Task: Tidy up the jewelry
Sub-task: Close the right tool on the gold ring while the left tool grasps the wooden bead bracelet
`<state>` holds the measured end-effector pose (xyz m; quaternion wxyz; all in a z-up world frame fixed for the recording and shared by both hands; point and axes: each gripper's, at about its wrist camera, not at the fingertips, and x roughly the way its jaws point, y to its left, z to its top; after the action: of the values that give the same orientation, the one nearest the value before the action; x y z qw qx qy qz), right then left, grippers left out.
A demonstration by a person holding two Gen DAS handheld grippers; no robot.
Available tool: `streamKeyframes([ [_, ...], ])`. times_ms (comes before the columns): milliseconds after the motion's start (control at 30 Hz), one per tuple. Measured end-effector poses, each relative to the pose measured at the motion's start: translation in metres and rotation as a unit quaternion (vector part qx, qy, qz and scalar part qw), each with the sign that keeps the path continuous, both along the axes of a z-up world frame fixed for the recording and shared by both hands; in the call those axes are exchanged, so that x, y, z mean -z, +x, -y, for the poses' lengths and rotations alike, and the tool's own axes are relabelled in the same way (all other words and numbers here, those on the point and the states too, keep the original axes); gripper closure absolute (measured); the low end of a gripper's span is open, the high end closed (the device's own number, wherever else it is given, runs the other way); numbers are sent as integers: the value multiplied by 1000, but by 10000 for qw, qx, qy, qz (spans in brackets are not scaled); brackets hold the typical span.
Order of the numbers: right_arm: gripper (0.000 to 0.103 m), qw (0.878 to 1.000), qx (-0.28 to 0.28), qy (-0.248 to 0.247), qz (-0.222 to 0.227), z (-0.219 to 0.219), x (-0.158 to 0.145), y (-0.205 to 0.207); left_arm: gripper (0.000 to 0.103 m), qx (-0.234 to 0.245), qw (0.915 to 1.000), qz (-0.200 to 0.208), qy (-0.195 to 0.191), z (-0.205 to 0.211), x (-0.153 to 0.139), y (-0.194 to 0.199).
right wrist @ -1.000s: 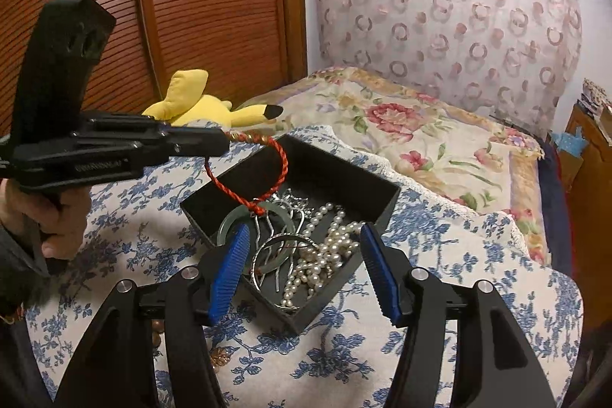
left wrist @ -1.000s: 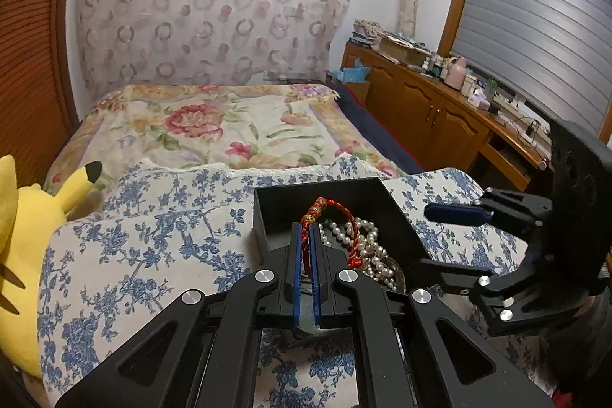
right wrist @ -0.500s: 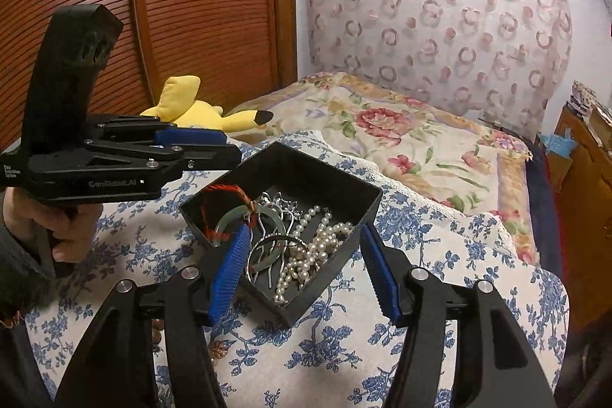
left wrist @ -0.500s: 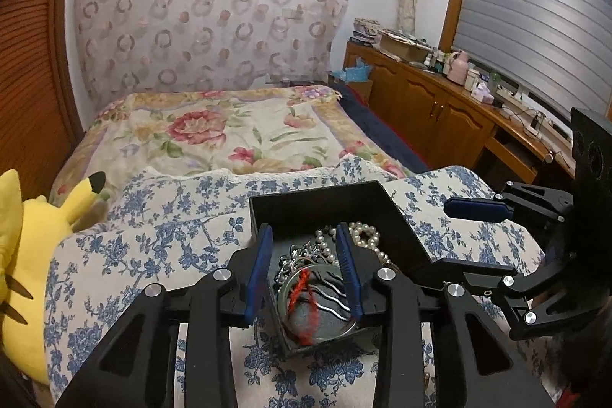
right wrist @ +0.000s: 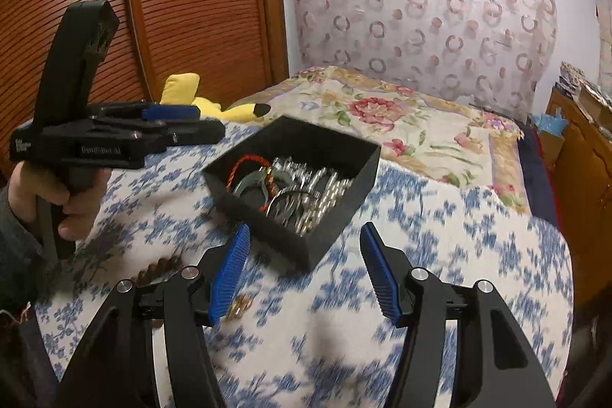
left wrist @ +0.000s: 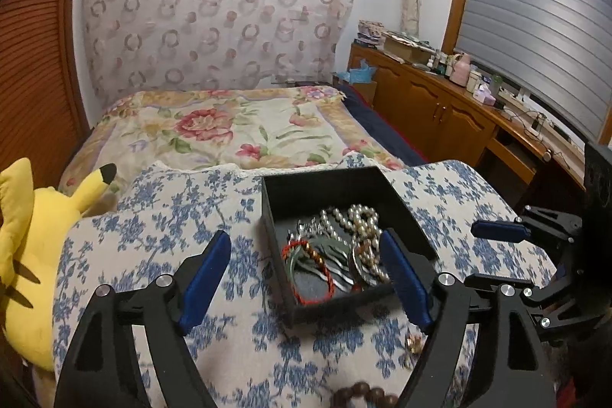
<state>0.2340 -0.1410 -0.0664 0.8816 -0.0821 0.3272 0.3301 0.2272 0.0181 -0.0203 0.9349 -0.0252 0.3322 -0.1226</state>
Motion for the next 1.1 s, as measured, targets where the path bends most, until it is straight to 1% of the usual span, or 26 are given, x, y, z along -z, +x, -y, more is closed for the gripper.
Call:
streamKeyframes([
  [100, 41, 9999, -46, -18, -150, 1, 9, -13, 26, 17, 10000, -81, 2, -4, 5, -15],
  [200, 41, 9992, -129, -96, -356, -1, 25, -26, 26, 35, 9997, -242, 39, -7, 17, -32],
  [300, 50, 9979, -206, -206, -577, -5, 44, -36, 26, 68, 9986, -512, 96, -9, 35, -48],
  [367, 51, 9971, -234, -248, -673, -8, 51, -39, 26, 73, 9977, -654, 145, -10, 45, -55],
  [433, 56, 9966, -297, -279, -719, -13, 56, -41, 26, 63, 9968, -776, 190, -10, 54, -60],
  [567, 62, 9962, -383, -269, -732, -24, 56, -38, 26, 41, 9955, -923, 234, -14, 63, -62],
  [633, 70, 9961, -446, -279, -714, -29, 53, -36, 26, 48, 9949, -976, 249, -15, 65, -63],
  [667, 71, 9960, -456, -288, -718, -31, 53, -35, 26, 59, 9946, -997, 275, -14, 66, -63],
  [800, 71, 9955, -400, -458, -725, -43, 52, -27, 25, 121, 9938, -1046, 370, -9, 70, -65],
  [967, 72, 9942, -343, -660, -781, -47, 58, -25, 26, 187, 9935, -1065, 344, -5, 71, -67],
  [1000, 73, 9938, -339, -722, -769, -47, 60, -27, 26, 199, 9935, -1069, 347, -4, 72, -67],
  [1067, 79, 9940, -319, -716, -769, -44, 60, -29, 25, 216, 9933, -1071, 372, -3, 73, -68],
  [1100, 89, 9939, -303, -709, -789, -41, 59, -29, 26, 222, 9932, -1076, 379, -3, 73, -68],
])
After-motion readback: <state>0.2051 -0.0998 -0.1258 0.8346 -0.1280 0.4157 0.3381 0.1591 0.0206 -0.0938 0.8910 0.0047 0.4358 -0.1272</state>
